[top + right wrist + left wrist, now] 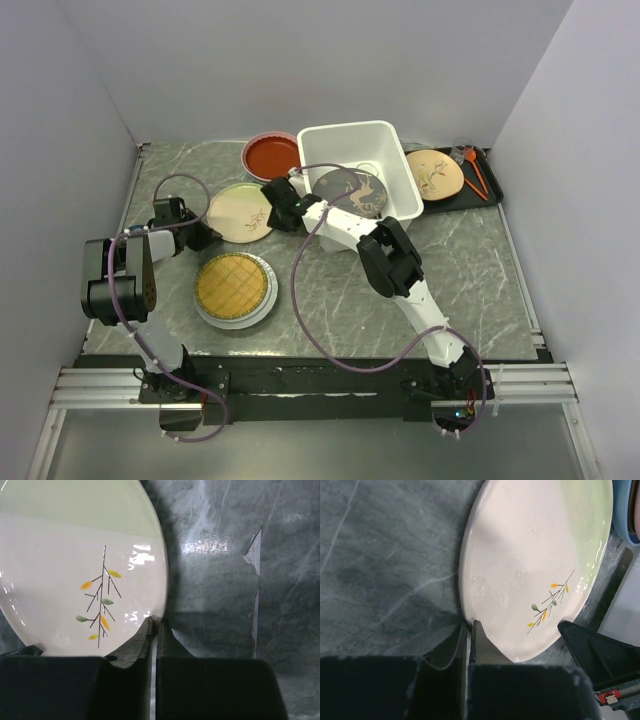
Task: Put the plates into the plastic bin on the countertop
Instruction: Pick up the plate at the center of the board.
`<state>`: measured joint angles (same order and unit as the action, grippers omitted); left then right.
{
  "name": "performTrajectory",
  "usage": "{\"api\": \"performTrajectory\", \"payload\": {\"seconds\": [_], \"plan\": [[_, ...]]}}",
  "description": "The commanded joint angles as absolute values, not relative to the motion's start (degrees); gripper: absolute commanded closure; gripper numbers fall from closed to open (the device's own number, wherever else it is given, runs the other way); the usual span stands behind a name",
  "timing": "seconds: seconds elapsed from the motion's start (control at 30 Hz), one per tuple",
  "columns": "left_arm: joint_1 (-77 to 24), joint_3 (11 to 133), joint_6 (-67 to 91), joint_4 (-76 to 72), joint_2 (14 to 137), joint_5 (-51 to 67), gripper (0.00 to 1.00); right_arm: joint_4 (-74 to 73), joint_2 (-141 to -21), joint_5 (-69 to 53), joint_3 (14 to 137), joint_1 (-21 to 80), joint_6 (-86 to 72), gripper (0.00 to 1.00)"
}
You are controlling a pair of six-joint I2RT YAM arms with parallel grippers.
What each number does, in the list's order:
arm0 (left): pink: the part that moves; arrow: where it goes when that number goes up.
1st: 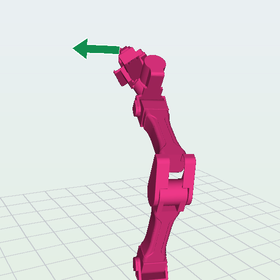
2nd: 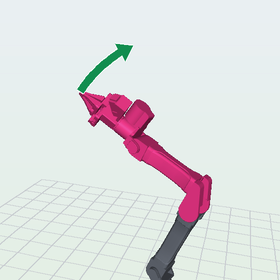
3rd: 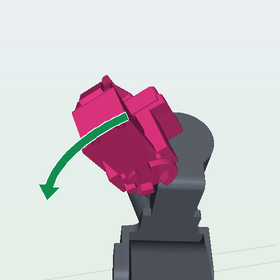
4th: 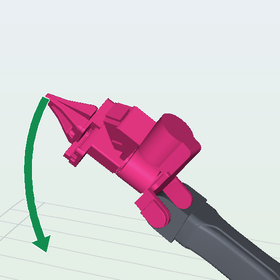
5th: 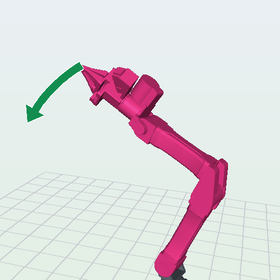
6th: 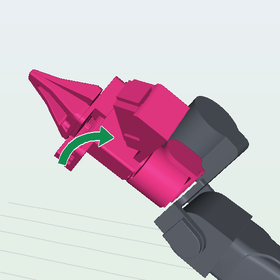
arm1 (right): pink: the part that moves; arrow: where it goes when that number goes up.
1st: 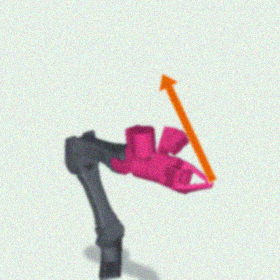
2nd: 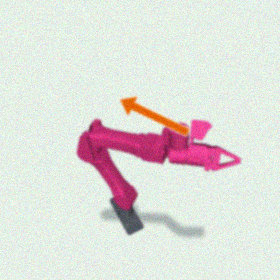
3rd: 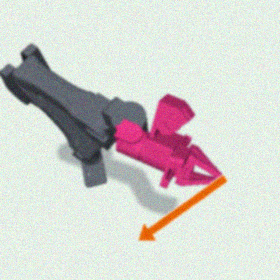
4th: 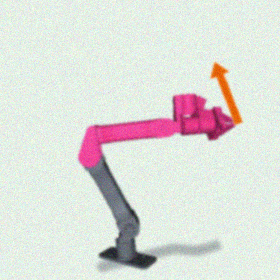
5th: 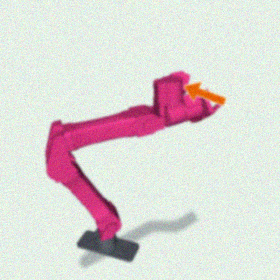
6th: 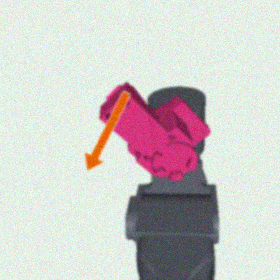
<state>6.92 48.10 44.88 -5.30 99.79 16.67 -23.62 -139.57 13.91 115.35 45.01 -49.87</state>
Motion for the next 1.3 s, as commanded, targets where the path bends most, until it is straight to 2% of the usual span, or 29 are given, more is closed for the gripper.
{"api": "performTrajectory", "payload": {"seconds": [0.0, 0.63, 0.9, 1.27], "plan": [[6.42, 46.76, 43.24, -2.55, 97.82, 16.52, 0.99, -24.61, -135.71, 15.29, 114.87, 45.35, -46.5, 1.0], [6.33, 45.88, 43.86, -1.58, 93.78, 13.8, 0.99, -24.7, -130.08, 16.43, 119.53, 47.46, -41.49, 1.0], [6.33, 47.46, 43.77, -0.79, 93.87, 14.5, 0.99, -27.68, -130.6, 18.28, 126.47, 47.81, -39.03, 1.0], [5.45, 43.59, 43.77, -2.11, 91.41, 16.0, 0.99, -25.66, -128.23, 17.67, 119.98, 47.81, -39.29, 1.0]]}}
